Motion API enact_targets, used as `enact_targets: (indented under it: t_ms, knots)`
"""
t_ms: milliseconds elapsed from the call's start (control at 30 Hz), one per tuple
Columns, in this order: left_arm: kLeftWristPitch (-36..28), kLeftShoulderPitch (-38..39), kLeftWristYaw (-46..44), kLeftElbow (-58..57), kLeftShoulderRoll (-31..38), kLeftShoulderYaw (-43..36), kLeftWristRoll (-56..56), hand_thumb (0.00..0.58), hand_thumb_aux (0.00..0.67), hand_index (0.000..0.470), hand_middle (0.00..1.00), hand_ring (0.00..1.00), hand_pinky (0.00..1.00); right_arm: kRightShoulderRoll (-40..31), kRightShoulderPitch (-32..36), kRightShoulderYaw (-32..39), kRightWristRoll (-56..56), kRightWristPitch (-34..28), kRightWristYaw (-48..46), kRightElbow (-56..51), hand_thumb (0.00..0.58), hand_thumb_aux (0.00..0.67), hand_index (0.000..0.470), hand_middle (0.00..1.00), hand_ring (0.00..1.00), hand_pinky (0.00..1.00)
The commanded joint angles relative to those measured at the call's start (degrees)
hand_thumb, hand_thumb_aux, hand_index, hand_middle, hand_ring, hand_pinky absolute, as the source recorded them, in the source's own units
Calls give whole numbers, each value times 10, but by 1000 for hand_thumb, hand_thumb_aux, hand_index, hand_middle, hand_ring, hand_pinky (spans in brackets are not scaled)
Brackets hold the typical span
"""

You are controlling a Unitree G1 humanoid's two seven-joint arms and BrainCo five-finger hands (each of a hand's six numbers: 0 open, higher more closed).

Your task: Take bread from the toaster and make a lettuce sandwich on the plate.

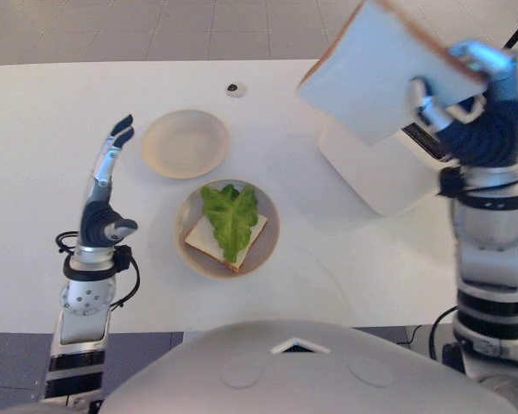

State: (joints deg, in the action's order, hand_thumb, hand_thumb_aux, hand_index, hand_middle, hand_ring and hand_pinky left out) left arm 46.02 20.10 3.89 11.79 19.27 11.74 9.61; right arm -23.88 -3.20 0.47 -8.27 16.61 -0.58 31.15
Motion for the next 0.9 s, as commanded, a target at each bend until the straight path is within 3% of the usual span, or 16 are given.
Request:
enact_targets:
  t_ms: [33,267,500,600,633,667,700,767,833,867,900]
  knots:
    - [8,-23,16,-6,-15,24,40,0,0,0,0,0,0,84,-73,160,8,-47,-29,-37,580,670,470,1000,1000,1000]
    - [16,-50,2,-16,-22,-2,54,0,0,0,0,0,0,152,-137,246,-88,-54,18,-178,580,670,470,1000,1000,1000]
    - [30,-45,-73,-30,9,-88,103,0,0,0,0,0,0,125,-137,250,-219,-71,47,-210,580,670,470,1000,1000,1000]
    - [17,-23,-139,-33,58,-131,119,0,0,0,0,0,0,115,-131,239,-270,-84,67,-204,580,670,470,1000,1000,1000]
    - [9,-11,-163,-33,79,-139,123,100,60,42,0,0,0,106,-129,232,-290,-88,70,-198,580,670,470,1000,1000,1000]
    - [-3,6,-190,-30,103,-145,128,316,218,153,0,0,0,93,-125,228,-315,-90,68,-191,580,670,470,1000,1000,1000]
    - [-14,17,-207,-26,120,-145,127,441,342,240,0,0,0,80,-120,227,-339,-91,66,-187,580,670,470,1000,1000,1000]
    - [-35,32,-232,-13,146,-138,118,474,384,269,0,0,0,56,-110,228,-384,-92,65,-187,580,670,470,973,973,973]
    - [-48,38,-243,-4,162,-131,114,496,415,291,0,0,0,39,-102,230,-413,-88,66,-191,580,670,470,753,753,753]
    - [-54,41,-248,-1,167,-129,113,503,426,299,0,0,0,35,-100,230,-420,-85,66,-190,552,523,367,412,412,412]
    - [-60,43,-252,-2,172,-129,115,508,434,304,0,0,0,32,-99,230,-421,-81,66,-188,480,391,275,0,0,0]
